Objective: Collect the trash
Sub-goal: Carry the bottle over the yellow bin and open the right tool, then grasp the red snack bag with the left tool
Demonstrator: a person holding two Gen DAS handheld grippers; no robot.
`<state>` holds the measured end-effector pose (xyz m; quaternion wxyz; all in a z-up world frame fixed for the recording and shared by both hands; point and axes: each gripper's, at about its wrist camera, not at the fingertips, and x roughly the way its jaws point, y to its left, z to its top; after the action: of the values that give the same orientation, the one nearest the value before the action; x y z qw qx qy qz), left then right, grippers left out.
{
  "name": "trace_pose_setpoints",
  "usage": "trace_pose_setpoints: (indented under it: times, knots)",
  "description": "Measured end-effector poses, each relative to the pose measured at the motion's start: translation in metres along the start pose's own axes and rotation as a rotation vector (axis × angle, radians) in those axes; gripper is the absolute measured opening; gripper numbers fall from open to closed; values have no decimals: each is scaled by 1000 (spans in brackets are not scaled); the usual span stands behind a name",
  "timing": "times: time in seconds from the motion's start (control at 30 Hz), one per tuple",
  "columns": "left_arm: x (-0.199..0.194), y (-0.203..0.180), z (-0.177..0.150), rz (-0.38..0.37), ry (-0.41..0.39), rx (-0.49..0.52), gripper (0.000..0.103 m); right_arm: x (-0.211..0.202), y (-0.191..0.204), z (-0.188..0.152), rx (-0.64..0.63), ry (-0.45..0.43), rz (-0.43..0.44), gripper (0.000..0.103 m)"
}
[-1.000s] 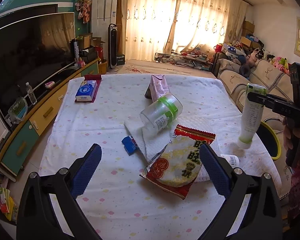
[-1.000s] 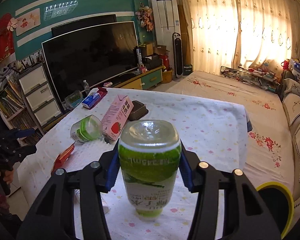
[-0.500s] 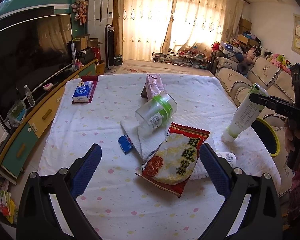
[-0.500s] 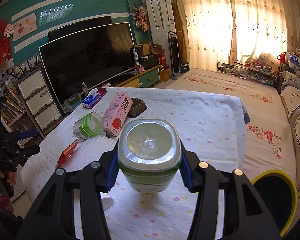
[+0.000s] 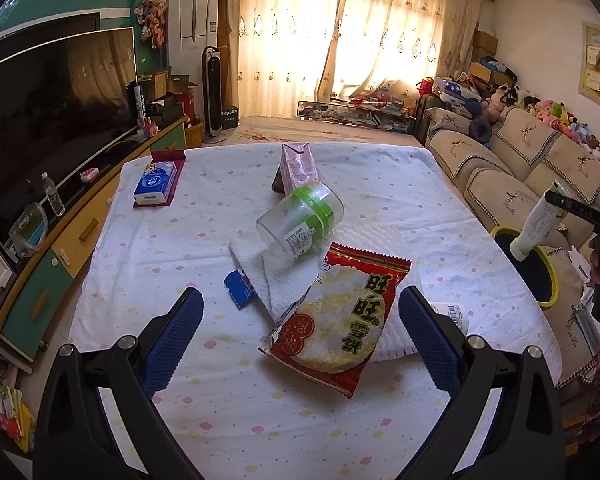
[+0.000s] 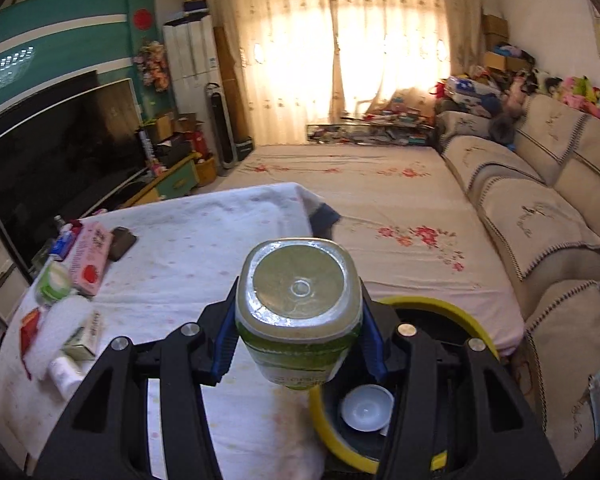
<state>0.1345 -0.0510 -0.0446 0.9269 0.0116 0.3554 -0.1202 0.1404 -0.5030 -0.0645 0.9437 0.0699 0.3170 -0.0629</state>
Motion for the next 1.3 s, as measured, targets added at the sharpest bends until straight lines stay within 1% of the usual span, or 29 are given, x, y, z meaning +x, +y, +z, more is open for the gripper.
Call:
trace_pose_setpoints:
  times: [0.07, 0.13, 0.27, 0.37, 0.6, 0.67, 0.77, 0.83, 0.9, 0.93, 0.97, 1.0, 1.03, 1.1, 1.13, 1.2, 1.23, 1.3]
  knots:
    - [3, -1, 0, -3, 7, 2, 97, 19, -19, -14, 25, 53, -63, 49]
    - [6, -3, -1, -7, 16, 8, 97, 41, -34, -30, 46, 114, -106, 49]
    - [14, -8, -5, -31, 37, 25, 97, 74, -51, -56, 69, 199, -165, 49]
    - [20, -12, -8, -60, 50, 44, 97, 91, -58, -71, 83, 243, -184, 49]
    - [33, -13, -11, -109, 72, 39, 97, 108, -64, -87, 87, 295, -200, 50]
    - [37, -16, -10, -125, 79, 49, 97, 109, -64, -89, 83, 299, -201, 50]
    - [43, -19, -9, -127, 83, 61, 96, 110, -62, -88, 81, 298, -200, 50]
    - [46, -22, -7, -132, 87, 74, 93, 108, -61, -87, 79, 293, -199, 50]
    - [49, -25, -5, -135, 87, 86, 86, 106, -60, -85, 80, 291, -195, 50]
    - [50, -27, -4, -138, 87, 89, 81, 105, -60, -85, 79, 290, -193, 50]
    - [52, -28, -3, -141, 90, 90, 77, 104, -59, -85, 77, 288, -190, 50]
    - [55, -29, -2, -147, 97, 92, 70, 102, -57, -84, 74, 285, -189, 50]
    - [57, -29, -2, -149, 101, 94, 67, 101, -56, -84, 72, 284, -189, 50]
    - [61, -31, -1, -142, 110, 101, 52, 98, -52, -84, 71, 279, -182, 50]
    - [63, -31, 0, -134, 111, 104, 50, 96, -52, -84, 71, 277, -178, 50]
    - [64, -31, 0, -124, 110, 107, 34, 94, -50, -83, 69, 273, -176, 50]
    - [63, -32, 0, -117, 107, 111, 29, 92, -49, -83, 69, 271, -172, 50]
    - [59, -32, 1, -103, 92, 120, 22, 91, -49, -83, 70, 269, -166, 50]
